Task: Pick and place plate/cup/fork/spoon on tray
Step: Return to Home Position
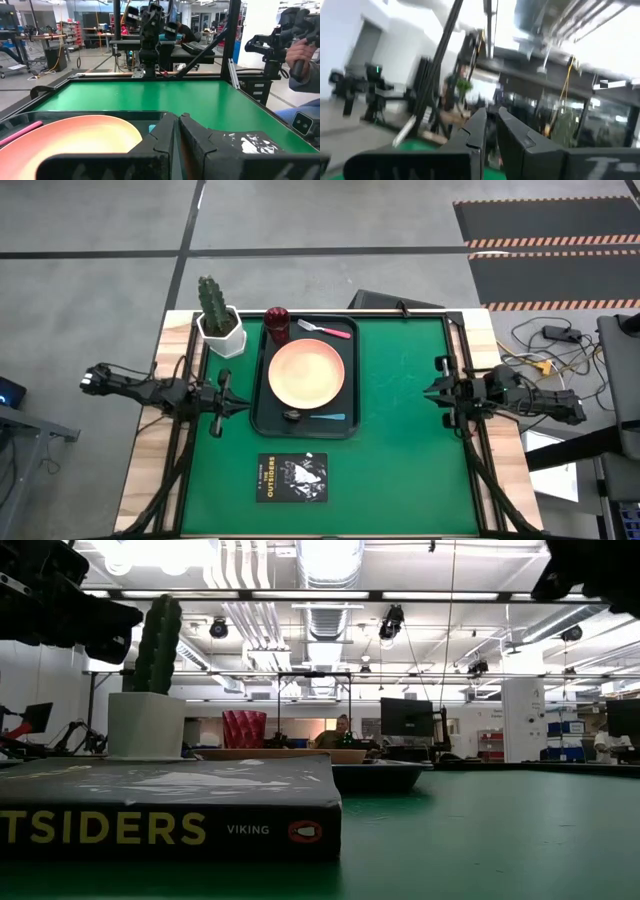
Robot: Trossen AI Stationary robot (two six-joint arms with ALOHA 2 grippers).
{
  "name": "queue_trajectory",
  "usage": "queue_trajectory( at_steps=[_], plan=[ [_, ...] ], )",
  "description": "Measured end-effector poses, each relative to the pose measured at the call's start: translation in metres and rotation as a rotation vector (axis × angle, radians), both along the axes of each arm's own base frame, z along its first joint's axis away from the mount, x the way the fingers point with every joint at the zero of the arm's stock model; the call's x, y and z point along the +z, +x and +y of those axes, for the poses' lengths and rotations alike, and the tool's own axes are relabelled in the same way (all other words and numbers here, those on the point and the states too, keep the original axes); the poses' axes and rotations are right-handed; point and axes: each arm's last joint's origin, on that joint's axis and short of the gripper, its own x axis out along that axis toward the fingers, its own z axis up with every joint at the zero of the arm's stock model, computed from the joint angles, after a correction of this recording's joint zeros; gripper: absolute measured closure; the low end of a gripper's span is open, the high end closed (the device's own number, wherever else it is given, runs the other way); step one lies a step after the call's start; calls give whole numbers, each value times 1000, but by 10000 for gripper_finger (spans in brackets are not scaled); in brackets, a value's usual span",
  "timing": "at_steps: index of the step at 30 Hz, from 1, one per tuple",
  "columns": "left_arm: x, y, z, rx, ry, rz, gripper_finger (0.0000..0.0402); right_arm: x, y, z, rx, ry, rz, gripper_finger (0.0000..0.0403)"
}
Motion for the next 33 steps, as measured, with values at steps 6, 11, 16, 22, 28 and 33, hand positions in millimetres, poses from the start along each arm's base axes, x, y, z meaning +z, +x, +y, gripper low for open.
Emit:
queue_trajectory(
  at_steps=[6,11,16,22,28,33],
  plan=[
    [-2,1,0,0,5,21,394,-3,2,0,14,52,51,371],
    [-4,3,-1,0,11,44,394,-5,5,-1,52,159,111,371],
    [-6,4,-1,0,17,66,394,-7,8,-1,53,171,138,371],
    [-8,6,-1,0,23,91,394,-9,9,-1,48,164,154,371],
    [-10,7,-2,0,29,113,394,-9,9,-1,47,162,154,371],
    [-12,8,-2,0,34,131,394,-9,9,-1,48,162,154,371]
  ],
)
